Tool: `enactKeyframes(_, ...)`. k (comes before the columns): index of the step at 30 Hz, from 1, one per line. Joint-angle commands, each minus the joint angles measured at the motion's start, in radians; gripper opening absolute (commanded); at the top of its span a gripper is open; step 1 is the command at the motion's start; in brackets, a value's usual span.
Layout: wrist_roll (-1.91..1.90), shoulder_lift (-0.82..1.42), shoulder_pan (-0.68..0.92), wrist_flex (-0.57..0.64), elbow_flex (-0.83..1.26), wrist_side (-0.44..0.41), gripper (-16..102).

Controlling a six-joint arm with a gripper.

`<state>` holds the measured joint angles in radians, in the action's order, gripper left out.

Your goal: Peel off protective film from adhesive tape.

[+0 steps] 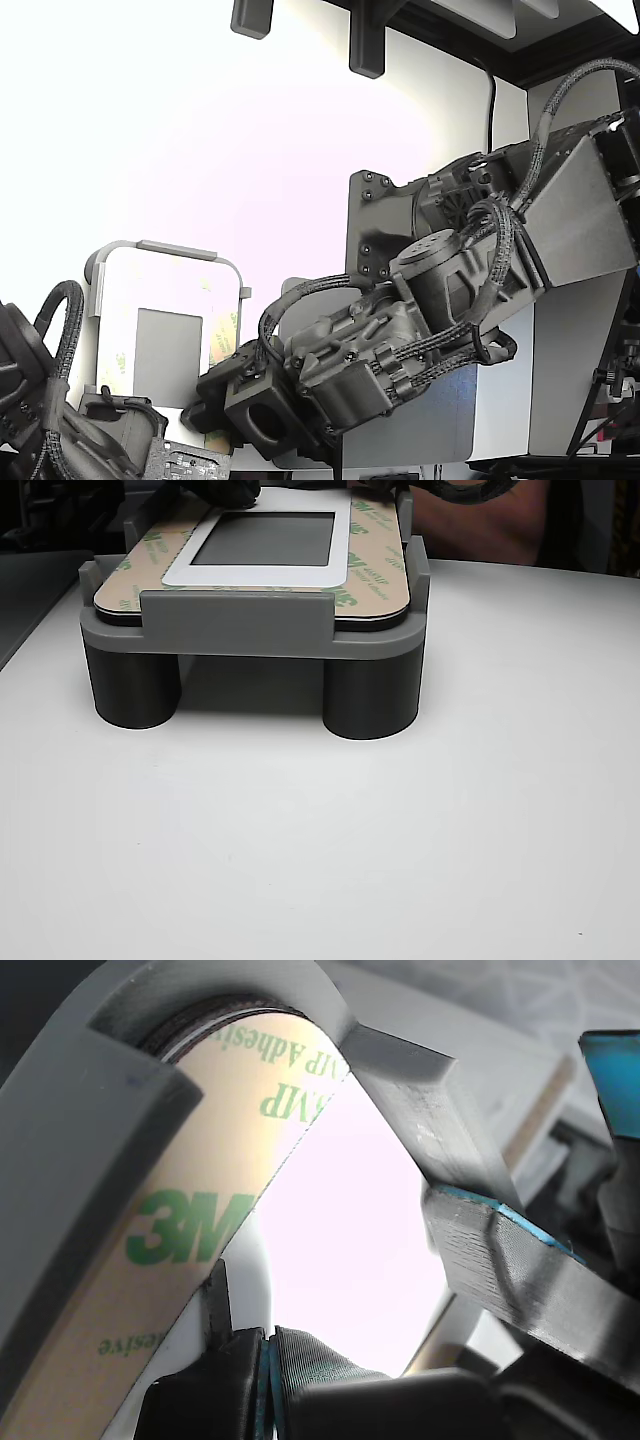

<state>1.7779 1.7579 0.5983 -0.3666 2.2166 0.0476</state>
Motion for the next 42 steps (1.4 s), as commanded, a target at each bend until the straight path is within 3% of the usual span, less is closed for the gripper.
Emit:
enactKeyframes(1, -0.002, 0.025, -0.002, -0.003, -0.023, 0.003, -9)
enactKeyframes(42, -0.018, 0.005, 0.029, -0.025, -0.058, 0.014, -9)
